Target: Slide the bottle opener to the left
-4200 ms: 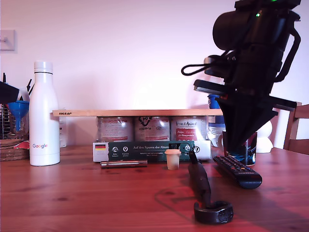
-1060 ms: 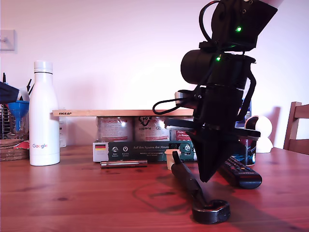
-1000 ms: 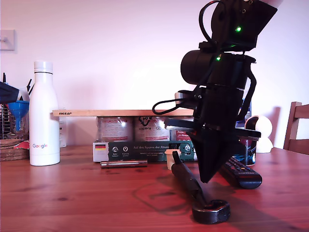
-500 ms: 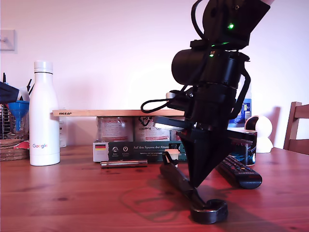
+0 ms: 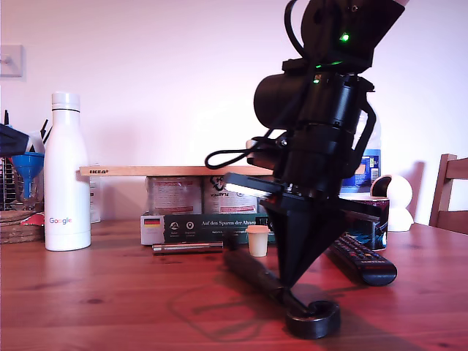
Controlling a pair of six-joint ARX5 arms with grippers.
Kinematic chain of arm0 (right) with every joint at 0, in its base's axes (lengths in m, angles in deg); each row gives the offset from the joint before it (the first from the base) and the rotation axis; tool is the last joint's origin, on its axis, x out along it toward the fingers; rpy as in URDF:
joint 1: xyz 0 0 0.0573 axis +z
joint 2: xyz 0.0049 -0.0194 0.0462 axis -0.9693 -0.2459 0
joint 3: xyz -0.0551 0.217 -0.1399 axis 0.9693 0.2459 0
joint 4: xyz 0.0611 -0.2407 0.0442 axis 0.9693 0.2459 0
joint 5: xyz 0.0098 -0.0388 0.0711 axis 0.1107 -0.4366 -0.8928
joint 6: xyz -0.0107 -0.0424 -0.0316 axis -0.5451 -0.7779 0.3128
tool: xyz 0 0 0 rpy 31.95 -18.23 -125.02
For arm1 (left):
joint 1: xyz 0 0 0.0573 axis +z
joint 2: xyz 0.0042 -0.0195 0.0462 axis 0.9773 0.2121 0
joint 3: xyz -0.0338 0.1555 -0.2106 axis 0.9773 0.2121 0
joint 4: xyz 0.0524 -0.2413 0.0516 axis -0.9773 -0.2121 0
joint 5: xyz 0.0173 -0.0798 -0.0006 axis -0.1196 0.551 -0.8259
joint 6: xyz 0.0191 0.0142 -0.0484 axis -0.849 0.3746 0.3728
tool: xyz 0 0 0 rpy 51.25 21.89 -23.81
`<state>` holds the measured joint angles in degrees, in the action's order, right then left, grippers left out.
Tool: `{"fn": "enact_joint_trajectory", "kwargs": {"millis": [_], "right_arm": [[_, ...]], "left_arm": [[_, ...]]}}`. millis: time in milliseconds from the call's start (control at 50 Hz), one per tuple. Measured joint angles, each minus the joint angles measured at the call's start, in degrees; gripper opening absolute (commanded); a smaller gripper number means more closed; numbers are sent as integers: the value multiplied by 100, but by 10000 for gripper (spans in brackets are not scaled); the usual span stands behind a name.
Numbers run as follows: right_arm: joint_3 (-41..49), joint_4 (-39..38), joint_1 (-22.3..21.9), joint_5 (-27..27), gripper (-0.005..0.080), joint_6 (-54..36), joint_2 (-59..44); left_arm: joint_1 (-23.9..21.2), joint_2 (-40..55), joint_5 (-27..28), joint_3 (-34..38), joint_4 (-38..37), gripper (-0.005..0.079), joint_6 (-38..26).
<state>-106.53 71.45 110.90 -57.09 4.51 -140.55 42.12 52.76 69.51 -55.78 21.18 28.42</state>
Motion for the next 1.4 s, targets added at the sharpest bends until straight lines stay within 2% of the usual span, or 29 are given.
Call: {"fn": "enact_joint_trajectory", "kwargs": {"millis": [720,1240,1400], "right_arm": [[0,568,249,-39,-13,24,0],[0,302,402,-321,-13,173,-125],[0,20,400,-339,-13,328,-160]], "left_arm": [[0,-2,0,0,0,-24,0],[0,0,-7,0,0,-24,0],[0,-2,-7,0,0,-24,0]]}}
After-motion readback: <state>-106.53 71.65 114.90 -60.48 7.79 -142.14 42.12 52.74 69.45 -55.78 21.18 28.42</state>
